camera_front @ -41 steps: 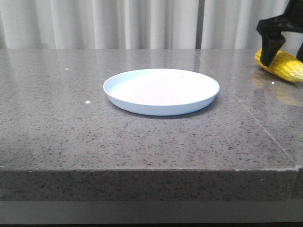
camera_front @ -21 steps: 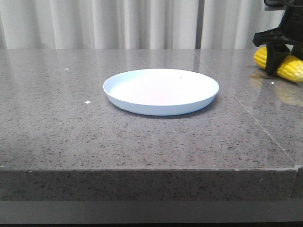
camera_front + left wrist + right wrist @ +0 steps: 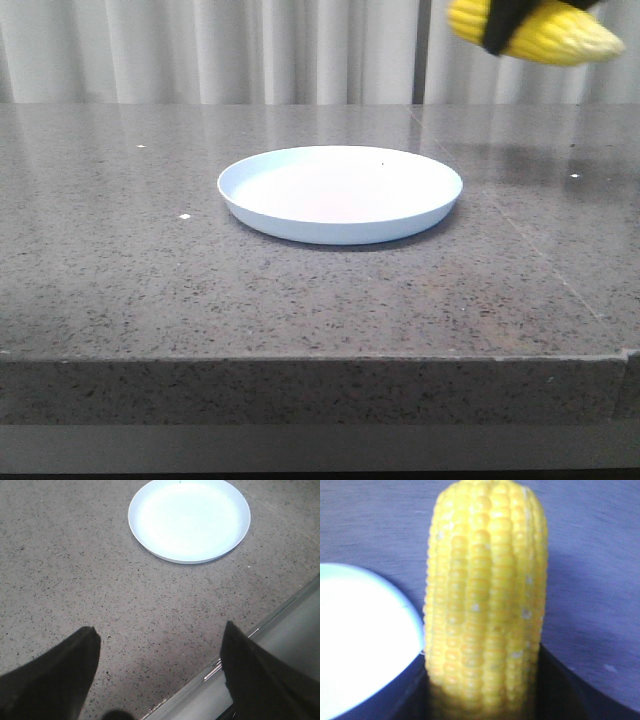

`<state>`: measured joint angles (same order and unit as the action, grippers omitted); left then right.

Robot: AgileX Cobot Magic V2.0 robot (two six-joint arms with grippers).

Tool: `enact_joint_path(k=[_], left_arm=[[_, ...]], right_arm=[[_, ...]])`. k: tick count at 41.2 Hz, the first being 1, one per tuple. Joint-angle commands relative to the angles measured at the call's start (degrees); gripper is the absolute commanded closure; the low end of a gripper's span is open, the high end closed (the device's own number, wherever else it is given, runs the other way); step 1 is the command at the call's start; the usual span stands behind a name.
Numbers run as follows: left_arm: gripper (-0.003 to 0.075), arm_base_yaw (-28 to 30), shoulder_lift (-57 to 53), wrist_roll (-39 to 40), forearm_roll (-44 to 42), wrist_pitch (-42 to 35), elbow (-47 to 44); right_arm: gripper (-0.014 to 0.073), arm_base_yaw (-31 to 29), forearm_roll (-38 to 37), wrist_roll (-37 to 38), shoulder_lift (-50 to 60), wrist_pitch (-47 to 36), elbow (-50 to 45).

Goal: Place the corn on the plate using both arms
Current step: 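Lift the corn with the right gripper and carry it over the plate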

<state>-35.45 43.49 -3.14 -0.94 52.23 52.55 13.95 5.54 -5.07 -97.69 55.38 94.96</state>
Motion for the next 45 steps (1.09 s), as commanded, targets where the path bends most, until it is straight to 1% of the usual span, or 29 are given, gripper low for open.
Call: enact_joint_path(k=[1, 8, 15, 22, 25, 27, 28, 30, 33, 36, 45], left_arm=[[0.0230, -0.43, -0.13, 0.58, 0.55, -3.69, 1.56], [0.0230, -0.43, -0.13, 0.58, 0.55, -3.69, 1.56], [0.0230, -0.43, -0.13, 0.58, 0.55, -3.69, 1.56], [0.0230, -0.43, -0.13, 0.58, 0.55, -3.69, 1.56], [0.0230, -0.43, -0.13, 0.58, 0.55, -3.69, 1.56], [0.0230, -0.43, -0.13, 0.58, 0.55, -3.69, 1.56], [0.0230, -0.43, -0.13, 0.58, 0.55, -3.69, 1.56], [0.0230, -0.43, -0.13, 0.58, 0.55, -3.69, 1.56], [0.0230, -0.43, -0.13, 0.58, 0.55, -3.69, 1.56], [0.0230, -0.43, -0.13, 0.58, 0.55, -3.69, 1.56], [0.0230, -0.43, -0.13, 0.58, 0.55, -3.69, 1.56]], right_arm=[[0.0309, 4.86, 0.88, -0.60, 3.18, -1.20, 1.73], [0.0309, 10.32, 3.58, 2.49, 1.65, -0.76, 1.60], [0.0309, 12.44, 4.05, 9.01, -1.55, -2.19, 1.60], [0.0302, 14.26, 6.69, 9.57, -5.55, -5.41, 1.60], [0.0260, 14.54, 6.76, 9.57, -6.90, -5.63, 1.60], [0.0195, 14.54, 6.76, 9.57, -7.44, -5.40, 1.60], [0.0176, 14.54, 6.70, 9.57, -7.51, -5.35, 1.60], [0.0102, 14.54, 6.50, 9.57, -7.64, -5.35, 1.60], [0.0029, 14.54, 5.30, 9.57, -7.64, -5.29, 1.66], [0.0001, 14.54, 4.42, 9.57, -7.46, -5.12, 1.66], [-0.0001, 14.54, 1.12, 9.45, -3.93, -3.66, 1.72]])
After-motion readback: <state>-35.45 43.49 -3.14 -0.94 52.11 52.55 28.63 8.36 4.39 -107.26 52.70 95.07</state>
